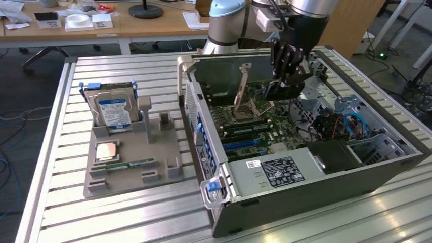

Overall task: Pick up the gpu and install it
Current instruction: 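Insert the gpu into the slot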

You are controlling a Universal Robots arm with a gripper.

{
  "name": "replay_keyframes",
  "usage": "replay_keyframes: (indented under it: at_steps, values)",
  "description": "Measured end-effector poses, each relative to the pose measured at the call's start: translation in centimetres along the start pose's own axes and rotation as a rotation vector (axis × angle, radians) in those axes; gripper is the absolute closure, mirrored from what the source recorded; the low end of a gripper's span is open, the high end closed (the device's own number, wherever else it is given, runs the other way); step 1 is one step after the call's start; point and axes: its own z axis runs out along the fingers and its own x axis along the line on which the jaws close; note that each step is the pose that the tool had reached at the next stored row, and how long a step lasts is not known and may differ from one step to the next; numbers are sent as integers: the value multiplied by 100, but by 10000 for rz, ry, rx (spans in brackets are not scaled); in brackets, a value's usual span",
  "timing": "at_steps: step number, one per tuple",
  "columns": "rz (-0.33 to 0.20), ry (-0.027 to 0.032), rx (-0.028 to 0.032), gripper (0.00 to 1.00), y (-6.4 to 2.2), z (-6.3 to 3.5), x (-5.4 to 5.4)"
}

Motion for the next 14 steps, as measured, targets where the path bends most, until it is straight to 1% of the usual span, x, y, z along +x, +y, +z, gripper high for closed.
replay_keyframes:
  at_steps: [4,8,10,14]
  values:
    - [1,1,0,73,16,78,9]
    - [0,-1,1,73,26,129,14]
    - [0,-1,1,73,30,147,16]
    - [1,2,-1,73,30,150,17]
